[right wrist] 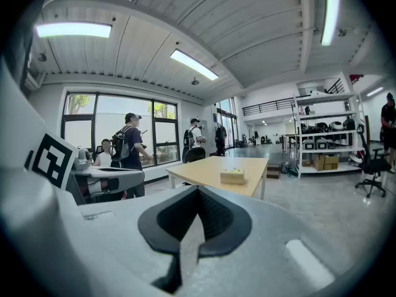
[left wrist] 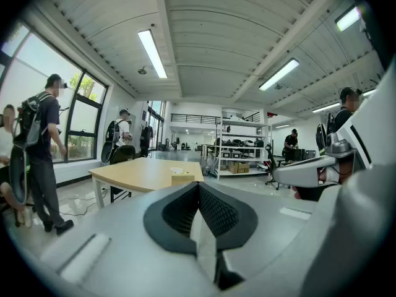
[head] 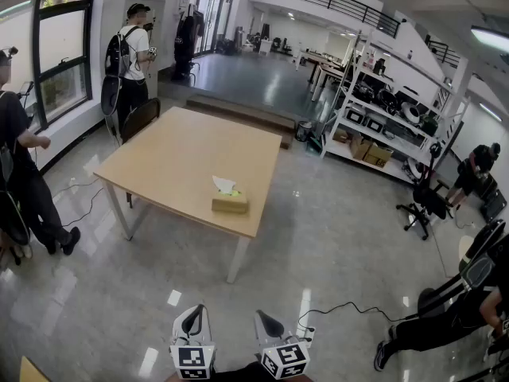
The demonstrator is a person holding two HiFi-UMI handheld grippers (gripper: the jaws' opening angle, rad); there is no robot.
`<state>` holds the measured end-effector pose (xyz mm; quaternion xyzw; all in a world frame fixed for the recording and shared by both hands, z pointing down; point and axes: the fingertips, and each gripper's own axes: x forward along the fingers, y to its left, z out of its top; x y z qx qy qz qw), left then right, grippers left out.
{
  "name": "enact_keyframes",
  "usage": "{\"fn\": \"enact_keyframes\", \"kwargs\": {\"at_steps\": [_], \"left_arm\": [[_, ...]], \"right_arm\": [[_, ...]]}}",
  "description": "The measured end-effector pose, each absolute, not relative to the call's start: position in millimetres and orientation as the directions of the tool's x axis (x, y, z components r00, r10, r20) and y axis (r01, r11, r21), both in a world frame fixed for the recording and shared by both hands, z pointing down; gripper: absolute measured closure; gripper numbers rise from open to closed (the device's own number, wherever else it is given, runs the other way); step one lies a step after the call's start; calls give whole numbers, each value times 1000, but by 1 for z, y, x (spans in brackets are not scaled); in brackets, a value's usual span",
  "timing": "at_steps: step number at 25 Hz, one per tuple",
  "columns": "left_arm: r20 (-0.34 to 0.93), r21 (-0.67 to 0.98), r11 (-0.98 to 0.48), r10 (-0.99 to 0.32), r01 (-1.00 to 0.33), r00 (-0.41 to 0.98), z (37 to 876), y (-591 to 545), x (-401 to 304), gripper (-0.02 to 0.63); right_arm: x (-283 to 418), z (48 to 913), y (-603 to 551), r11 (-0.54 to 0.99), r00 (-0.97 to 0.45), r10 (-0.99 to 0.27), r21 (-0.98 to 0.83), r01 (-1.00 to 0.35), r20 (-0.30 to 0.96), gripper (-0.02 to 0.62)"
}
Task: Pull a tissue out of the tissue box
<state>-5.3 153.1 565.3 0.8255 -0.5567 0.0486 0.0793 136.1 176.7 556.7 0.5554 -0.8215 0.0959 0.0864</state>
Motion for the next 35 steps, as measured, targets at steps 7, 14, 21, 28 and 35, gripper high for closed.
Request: {"fn": "enact_keyframes", "kwargs": {"at_steps": [7, 14, 21, 28, 35], "left_arm": [[165, 67, -378, -909, -924, 384, 561, 142, -9, 588], [165, 82, -386, -904, -919, 394, 562, 139, -12, 588], [162, 98, -412, -892, -906, 423, 567, 140, -9, 588], [158, 111, -387, -902, -915, 401, 565, 130, -20, 588], [180, 126, -402, -890, -907, 420, 574, 114, -18, 588]], "right_arm": [[129, 553, 166, 361, -363, -899, -54, -931, 246, 604], [124, 550, 164, 354, -354, -900, -44, -934, 254, 604], [130, 554, 167, 315, -334, -906, -110, -943, 261, 603], [122, 548, 154, 324, -338, -903, -98, -941, 263, 603], [116, 560, 129, 337, -346, -895, -83, -938, 282, 603]]}}
